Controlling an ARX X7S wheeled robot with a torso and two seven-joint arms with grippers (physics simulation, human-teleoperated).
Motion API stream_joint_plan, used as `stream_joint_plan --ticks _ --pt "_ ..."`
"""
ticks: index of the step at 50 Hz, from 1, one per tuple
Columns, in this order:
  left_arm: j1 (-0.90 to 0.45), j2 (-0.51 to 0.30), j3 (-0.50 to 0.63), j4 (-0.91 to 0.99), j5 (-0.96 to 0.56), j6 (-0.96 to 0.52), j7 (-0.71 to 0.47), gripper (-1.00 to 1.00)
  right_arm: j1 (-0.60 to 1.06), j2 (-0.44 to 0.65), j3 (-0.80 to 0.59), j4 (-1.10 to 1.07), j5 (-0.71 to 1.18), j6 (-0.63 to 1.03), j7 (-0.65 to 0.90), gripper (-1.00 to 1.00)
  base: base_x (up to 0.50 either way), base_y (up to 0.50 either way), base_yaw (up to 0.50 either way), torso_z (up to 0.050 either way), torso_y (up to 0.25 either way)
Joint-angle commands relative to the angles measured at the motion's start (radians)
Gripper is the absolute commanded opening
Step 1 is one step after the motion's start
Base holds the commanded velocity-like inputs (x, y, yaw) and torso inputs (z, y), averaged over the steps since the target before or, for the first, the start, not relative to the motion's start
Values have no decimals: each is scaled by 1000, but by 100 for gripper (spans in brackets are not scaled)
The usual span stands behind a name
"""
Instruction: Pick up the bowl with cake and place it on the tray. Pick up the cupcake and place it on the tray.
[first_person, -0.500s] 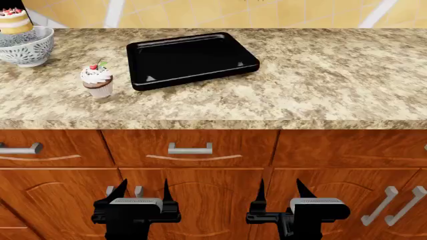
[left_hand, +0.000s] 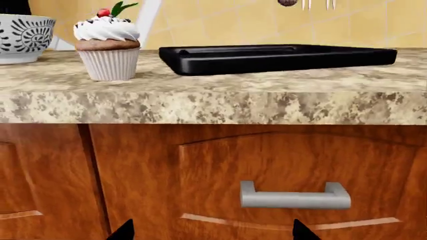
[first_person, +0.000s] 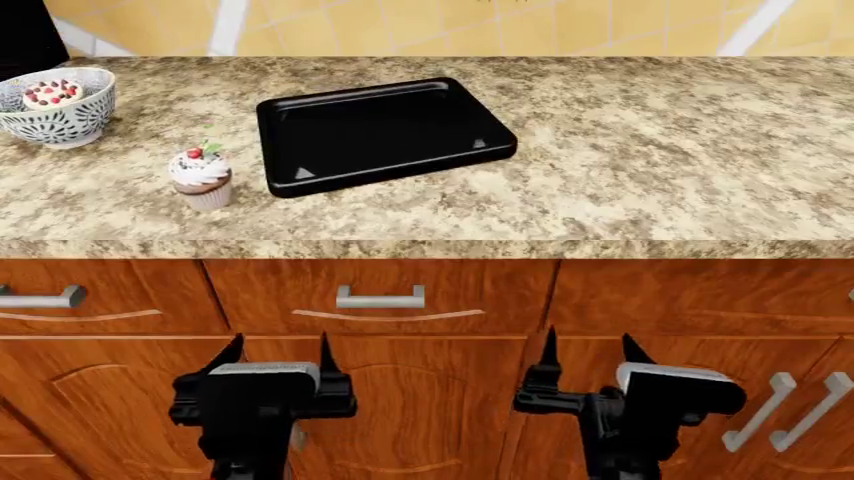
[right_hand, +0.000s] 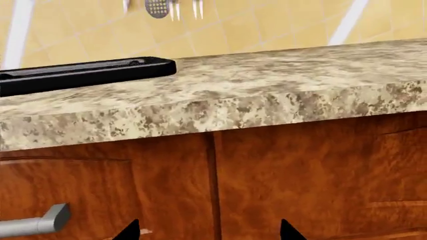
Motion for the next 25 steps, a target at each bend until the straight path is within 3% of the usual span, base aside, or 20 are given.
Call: stream_joint_plan --ticks 1,5,8,9,11,12,15,16,18,20,21,25 --pt "-165 -3 -12 408 -72 -563 -57 100 136 43 36 -333 113 406 89 100 0 0 0 0 0" --pt "-372 8 -47 570 -120 -922 -89 100 274 53 69 -477 180 678 154 100 0 0 0 0 0" --pt "-610 30 -102 681 -160 -1274 -102 100 445 62 105 -600 237 960 211 100 0 0 0 0 0" --pt "-657 15 -128 666 -255 -1311 -166 100 506 58 126 -636 260 1060 225 100 0 0 0 0 0" --pt "-784 -137 -253 528 -555 -1311 -466 100 638 38 180 -698 306 1261 241 100 0 0 0 0 0" --pt "-870 -193 -260 438 -705 -1309 -616 100 713 37 211 -713 358 1351 270 100 0 0 0 0 0" --pt "-1021 -402 -53 360 -1155 -1068 -1066 100 873 196 290 -537 808 1351 720 100 0 0 0 0 0" --pt "-1069 -498 41 373 -1305 -938 -1216 100 930 231 280 -481 958 1348 870 100 0 0 0 0 0" --pt "-1168 -608 146 382 -1605 -796 -1473 100 1027 300 202 -402 1258 1303 1170 100 0 0 0 0 0" --pt "-1226 -652 173 370 -1905 -759 -1467 100 1095 355 124 -360 1558 1237 1441 100 0 0 0 0 0" --pt "-1245 -669 176 363 -2027 -750 -1463 100 1119 386 87 -354 1708 1198 1460 100 0 0 0 0 0" --pt "-1301 -732 175 344 -2079 -726 -1456 100 1197 546 -85 -376 1822 980 1463 100 0 0 0 0 0"
